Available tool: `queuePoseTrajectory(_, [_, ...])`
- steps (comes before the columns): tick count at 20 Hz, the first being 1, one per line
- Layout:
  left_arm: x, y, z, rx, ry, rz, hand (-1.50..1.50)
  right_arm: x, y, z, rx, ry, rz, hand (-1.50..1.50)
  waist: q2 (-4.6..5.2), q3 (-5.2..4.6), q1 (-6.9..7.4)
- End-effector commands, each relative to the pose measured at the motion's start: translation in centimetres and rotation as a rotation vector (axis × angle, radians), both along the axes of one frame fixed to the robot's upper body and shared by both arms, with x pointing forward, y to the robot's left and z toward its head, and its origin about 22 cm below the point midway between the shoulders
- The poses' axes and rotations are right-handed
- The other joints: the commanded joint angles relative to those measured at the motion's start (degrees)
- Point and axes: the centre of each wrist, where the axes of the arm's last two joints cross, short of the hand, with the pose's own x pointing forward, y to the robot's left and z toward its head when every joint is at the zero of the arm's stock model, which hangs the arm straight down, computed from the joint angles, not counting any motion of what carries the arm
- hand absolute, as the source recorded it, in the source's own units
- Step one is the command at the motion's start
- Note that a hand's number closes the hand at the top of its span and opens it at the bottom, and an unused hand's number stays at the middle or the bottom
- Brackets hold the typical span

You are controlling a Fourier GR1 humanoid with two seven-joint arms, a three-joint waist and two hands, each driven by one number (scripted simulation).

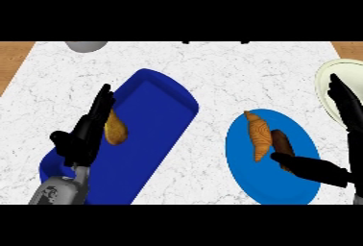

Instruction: Pick the croissant from the plate and place it in the bowl

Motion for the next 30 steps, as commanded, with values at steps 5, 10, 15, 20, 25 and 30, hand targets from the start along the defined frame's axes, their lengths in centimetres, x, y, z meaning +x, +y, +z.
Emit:
queuePoseTrajectory(5, [0.4, 0.2, 0.6, -0.003, -0.001, -0.009, 0.00, 2.2, 1.1, 1.8, -0.074, 0.336, -0.010, -1.50, 0.09, 0.03, 0.73])
queuePoseTrajectory(10, [0.8, -0.4, 0.3, 0.010, 0.004, -0.023, 0.00, 3.1, 2.3, -0.4, -0.117, 0.472, 0.014, -1.50, 0.15, 0.07, 0.54])
queuePoseTrajectory(15, [1.0, -0.5, -1.1, -0.008, 0.018, -0.001, 0.00, 2.9, 0.8, -0.6, -0.082, 0.479, 0.056, -1.50, 0.10, 0.08, 0.12])
queuePoseTrajectory(20, [2.2, 0.1, -0.3, -0.009, 0.011, 0.016, 0.00, 0.6, -0.7, -2.8, -0.068, 0.469, 0.077, -1.50, 0.07, 0.09, -0.09])
queuePoseTrajectory(25, [-0.3, 1.3, 0.9, 0.008, 0.006, -0.004, 0.00, 0.3, -0.3, -2.8, 0.022, 0.405, 0.099, -1.50, 0.00, 0.09, 0.15])
queuePoseTrajectory(30, [0.2, 0.0, 1.1, -0.006, 0.002, 0.008, 0.00, 1.6, 1.3, -3.6, 0.063, 0.373, 0.116, -1.50, 0.06, 0.09, 0.29])
